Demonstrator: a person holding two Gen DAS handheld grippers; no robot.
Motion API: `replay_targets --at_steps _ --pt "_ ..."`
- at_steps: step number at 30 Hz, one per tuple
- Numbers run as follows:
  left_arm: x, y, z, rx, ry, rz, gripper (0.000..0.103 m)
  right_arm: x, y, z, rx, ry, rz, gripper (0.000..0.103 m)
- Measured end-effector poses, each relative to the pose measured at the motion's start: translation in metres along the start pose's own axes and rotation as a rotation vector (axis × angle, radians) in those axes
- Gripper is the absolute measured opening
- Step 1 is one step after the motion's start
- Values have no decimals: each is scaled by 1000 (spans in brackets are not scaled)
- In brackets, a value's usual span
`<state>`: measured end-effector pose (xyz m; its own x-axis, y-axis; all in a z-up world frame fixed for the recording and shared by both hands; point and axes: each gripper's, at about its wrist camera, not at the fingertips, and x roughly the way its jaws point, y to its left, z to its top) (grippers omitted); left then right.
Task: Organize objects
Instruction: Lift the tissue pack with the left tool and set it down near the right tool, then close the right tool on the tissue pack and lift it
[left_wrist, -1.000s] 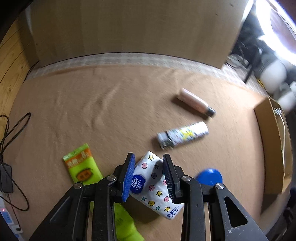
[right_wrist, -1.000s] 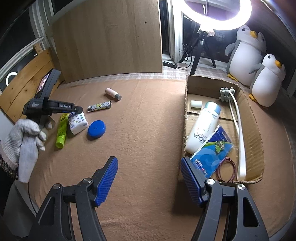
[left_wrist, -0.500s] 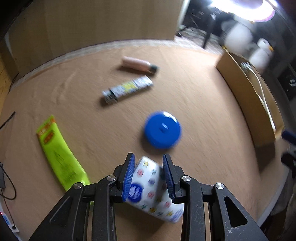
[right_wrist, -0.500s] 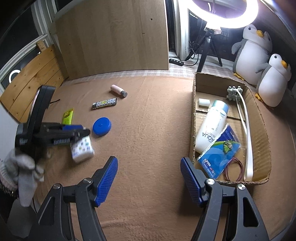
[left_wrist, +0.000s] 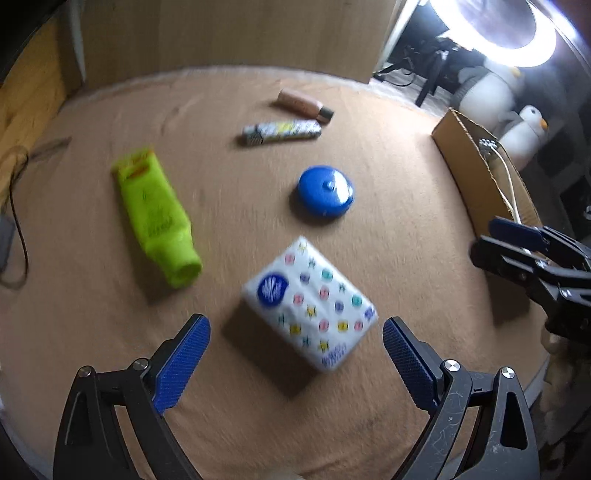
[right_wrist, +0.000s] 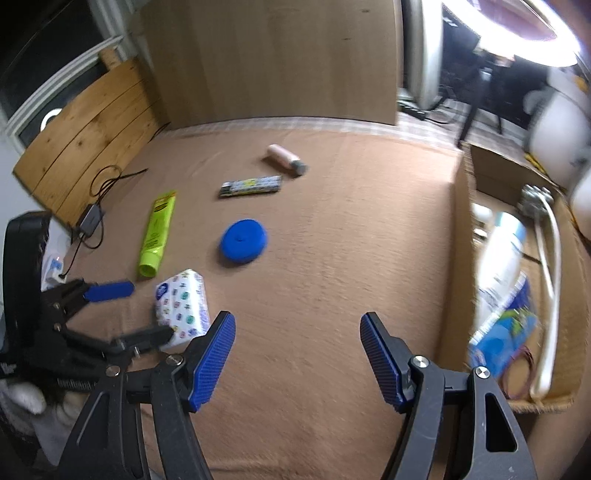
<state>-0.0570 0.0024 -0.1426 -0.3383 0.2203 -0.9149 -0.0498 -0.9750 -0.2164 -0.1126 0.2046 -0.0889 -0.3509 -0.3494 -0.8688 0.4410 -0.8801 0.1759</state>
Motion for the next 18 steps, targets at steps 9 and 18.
replay_targets --at_steps 9,18 --pt "1 6 -14 -53 -5 1 81 32 36 22 -99 82 85 66" --pt "9 7 -12 -88 0 -81 44 58 50 29 -114 177 168 63"
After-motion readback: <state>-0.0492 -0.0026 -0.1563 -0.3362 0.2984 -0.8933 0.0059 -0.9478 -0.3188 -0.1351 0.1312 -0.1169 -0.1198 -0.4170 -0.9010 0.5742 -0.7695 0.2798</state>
